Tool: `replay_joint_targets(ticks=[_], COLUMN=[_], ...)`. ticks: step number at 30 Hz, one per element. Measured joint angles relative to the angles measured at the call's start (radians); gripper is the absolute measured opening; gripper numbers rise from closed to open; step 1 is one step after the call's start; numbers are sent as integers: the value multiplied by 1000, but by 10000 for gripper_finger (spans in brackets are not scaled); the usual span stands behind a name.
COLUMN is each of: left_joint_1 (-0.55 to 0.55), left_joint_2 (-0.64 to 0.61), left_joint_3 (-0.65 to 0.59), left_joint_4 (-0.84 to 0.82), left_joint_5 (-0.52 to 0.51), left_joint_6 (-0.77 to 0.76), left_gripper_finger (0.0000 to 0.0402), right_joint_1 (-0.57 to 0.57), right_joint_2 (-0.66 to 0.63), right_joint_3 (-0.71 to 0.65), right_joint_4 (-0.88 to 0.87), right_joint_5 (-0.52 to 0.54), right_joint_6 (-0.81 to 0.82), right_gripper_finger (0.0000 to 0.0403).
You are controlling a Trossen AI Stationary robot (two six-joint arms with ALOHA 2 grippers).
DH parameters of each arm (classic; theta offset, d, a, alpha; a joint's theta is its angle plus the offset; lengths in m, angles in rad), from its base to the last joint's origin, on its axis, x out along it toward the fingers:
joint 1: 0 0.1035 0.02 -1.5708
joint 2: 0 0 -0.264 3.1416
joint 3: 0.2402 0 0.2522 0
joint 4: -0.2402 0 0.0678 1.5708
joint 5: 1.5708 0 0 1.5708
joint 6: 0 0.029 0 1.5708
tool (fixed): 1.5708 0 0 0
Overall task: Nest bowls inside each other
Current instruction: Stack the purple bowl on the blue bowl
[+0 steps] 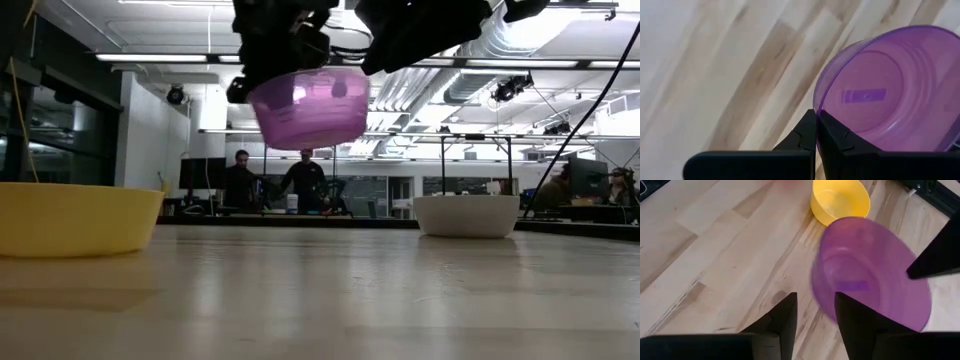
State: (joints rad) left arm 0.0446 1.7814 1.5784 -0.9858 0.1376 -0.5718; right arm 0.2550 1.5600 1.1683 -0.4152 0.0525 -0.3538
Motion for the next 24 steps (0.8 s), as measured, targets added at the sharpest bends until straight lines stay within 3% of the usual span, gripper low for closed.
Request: replay_joint_targets(ticks=[24], left_joint_1=[-34], left_joint_2=[20], left_joint_3=[47], left_joint_4=[29], left_joint_5=[34], left_joint_6=[45], left_gripper_finger=[0], right_joint_1=[-15], right_joint_2=[32], right_joint_3=[1], right_joint_4=[18], right_joint_5=[-59], right_joint_6=[6], right_gripper_finger=[125])
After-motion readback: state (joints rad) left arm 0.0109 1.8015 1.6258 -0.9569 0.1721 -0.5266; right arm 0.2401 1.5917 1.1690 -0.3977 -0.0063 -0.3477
